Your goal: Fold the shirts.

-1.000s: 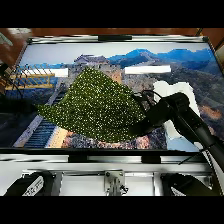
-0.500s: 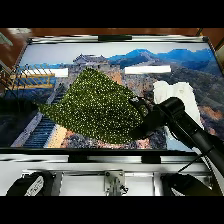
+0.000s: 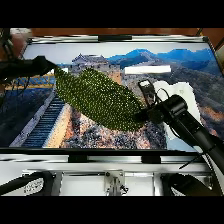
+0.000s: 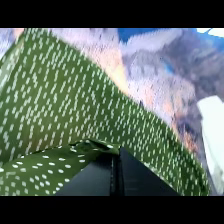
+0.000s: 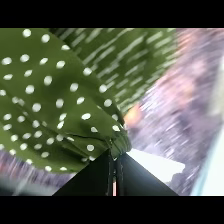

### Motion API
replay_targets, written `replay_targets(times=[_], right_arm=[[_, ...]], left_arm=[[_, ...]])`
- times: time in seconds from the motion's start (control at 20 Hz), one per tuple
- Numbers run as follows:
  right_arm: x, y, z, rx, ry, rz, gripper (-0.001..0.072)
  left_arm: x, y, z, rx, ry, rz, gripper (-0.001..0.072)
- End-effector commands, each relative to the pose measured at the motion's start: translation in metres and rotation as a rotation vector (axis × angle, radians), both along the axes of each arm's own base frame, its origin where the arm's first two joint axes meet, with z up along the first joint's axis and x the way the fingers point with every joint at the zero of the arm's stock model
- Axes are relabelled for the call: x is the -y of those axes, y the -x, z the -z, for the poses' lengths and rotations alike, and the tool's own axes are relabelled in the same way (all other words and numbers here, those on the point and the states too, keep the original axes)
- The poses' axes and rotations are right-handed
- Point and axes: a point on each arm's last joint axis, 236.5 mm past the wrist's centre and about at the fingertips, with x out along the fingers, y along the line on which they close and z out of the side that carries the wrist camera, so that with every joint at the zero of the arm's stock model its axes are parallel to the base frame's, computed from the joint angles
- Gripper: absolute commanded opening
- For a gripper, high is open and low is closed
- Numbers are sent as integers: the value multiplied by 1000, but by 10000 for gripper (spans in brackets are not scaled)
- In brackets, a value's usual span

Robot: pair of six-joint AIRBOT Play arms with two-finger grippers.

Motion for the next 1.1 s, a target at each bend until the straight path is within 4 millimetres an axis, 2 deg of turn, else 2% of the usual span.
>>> replay_targets(times=[0.0, 0.05, 0.15, 0.3, 0.4, 0.5, 0.65, 0.8, 0.9, 1.05], right_arm=[[30, -48, -15, 148, -74, 147, 66], [32, -60, -14, 165, -131, 187, 66], [31, -73, 2, 137, -204, 239, 66], [28, -74, 50, 31, -163, 232, 66], [26, -79, 71, 7, -154, 233, 66], [18, -95, 75, 54, -192, 229, 66], [7, -119, 66, 155, -255, 227, 66], [10, -121, 70, 154, -262, 260, 67], [9, -120, 75, 142, -258, 261, 67], [9, -124, 74, 157, -261, 257, 67]], left_arm=[[10, -69, -5, 81, 56, -46, 18], [11, -81, 0, 76, 72, -48, 18], [11, -104, 18, 47, 91, -62, 18], [7, -128, 60, -9, 109, -96, 18], [4, -137, 90, -55, 117, -118, 18], [2, -143, 114, -86, 114, -130, 19], [5, -147, 144, -136, 133, -136, 19], [2, -154, 167, -153, 133, -161, 19], [-3, -162, 172, -150, 154, -206, 19], [-3, -173, 158, -114, 245, -262, 18]])
